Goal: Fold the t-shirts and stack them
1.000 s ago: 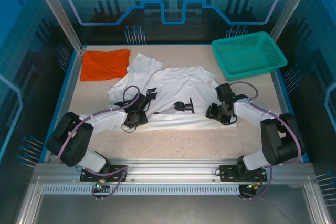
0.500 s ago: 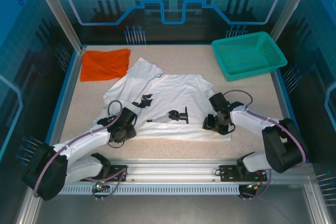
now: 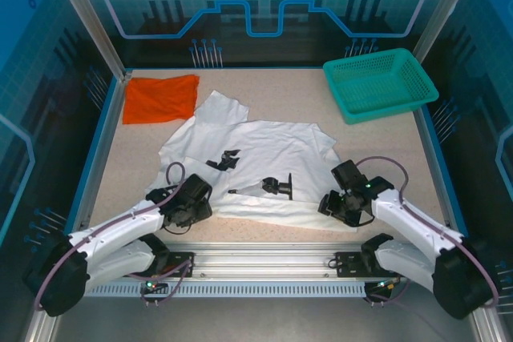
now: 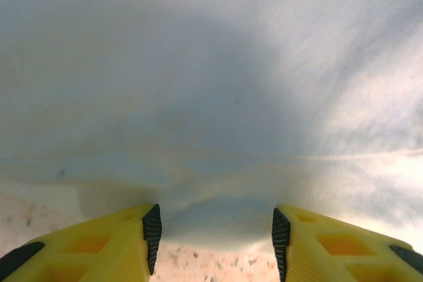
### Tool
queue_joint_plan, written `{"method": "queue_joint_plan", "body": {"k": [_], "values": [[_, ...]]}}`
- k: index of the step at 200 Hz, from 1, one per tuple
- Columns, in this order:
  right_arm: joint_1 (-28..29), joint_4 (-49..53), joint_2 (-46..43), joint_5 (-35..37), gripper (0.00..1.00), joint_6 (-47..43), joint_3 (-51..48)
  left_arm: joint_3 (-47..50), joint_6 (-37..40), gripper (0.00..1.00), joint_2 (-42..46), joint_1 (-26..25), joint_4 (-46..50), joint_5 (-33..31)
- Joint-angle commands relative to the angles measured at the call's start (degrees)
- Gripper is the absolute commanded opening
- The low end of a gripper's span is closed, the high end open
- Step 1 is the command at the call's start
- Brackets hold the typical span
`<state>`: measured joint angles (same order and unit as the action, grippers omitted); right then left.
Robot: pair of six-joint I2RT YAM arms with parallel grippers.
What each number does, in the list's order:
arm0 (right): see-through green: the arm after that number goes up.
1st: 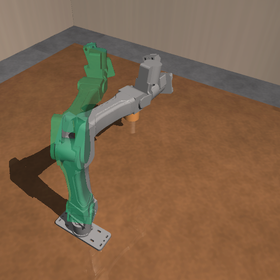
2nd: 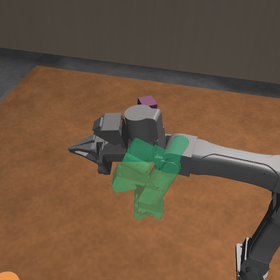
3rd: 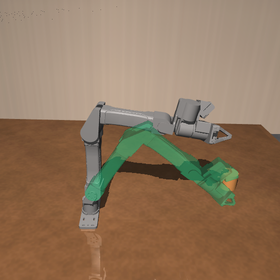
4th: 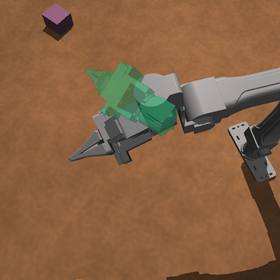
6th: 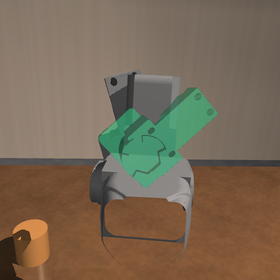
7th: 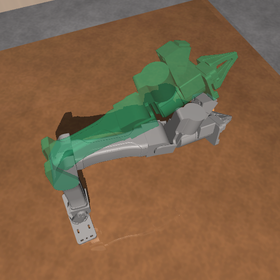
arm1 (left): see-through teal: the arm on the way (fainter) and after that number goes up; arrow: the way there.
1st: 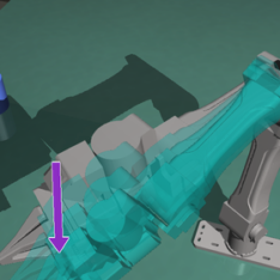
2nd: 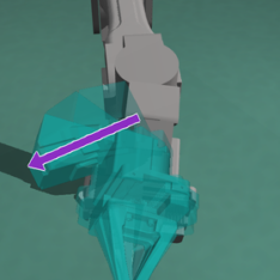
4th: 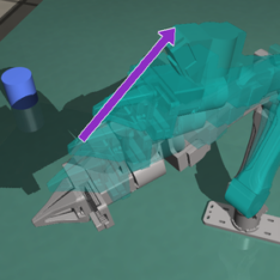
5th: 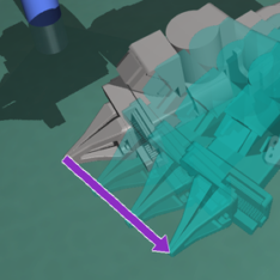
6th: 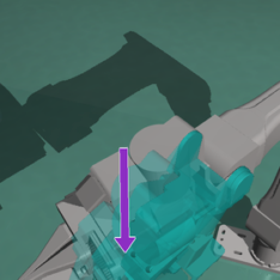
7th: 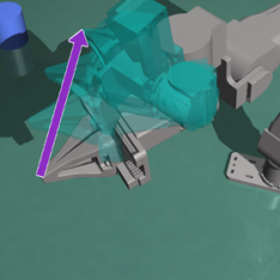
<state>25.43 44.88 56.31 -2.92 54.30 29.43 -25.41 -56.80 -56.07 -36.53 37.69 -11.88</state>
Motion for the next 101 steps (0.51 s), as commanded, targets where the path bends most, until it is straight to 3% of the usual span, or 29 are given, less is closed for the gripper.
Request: {"method": "queue_joint_plan", "body": {"k": [1, 20, 41, 49, 62, 80, 101], "values": [[-0.87, 5.75, -3.45, 3.76, 0.57, 0.73, 3.12, -7.02, 0.78, 0.54, 2.49, -0.31, 6.11, -0.29], [-2.97, 4.48, -5.34, 7.63, 0.61, -3.22, 7.29, -15.62, 4.70, 0.61, 1.38, 1.57, 7.44, -1.89], [-5.48, -2.52, -5.45, 11.61, 0.64, -10.21, 10.81, -24.87, 8.79, 0.64, -4.04, 8.74, 5.83, 1.70], [-6.58, -6.16, -4.60, 11.66, 0.70, -13.25, 11.64, -28.00, 9.90, 0.65, -6.60, 10.98, 4.59, 2.98], [-8.46, -12.73, -1.62, 9.01, 0.71, -18.91, 13.05, -32.96, 11.50, 0.68, -11.44, 13.38, 2.58, 4.37], [-11.62, -14.08, 7.08, 9.19, 0.66, -21.39, 17.95, -40.80, 13.00, 0.72, -19.59, 16.19, 2.05, 5.20], [-16.02, -14.25, 19.34, 6.79, 0.51, -24.40, 24.54, -47.72, 13.64, 0.74, -28.14, 19.65, -0.07, 8.51]]}}
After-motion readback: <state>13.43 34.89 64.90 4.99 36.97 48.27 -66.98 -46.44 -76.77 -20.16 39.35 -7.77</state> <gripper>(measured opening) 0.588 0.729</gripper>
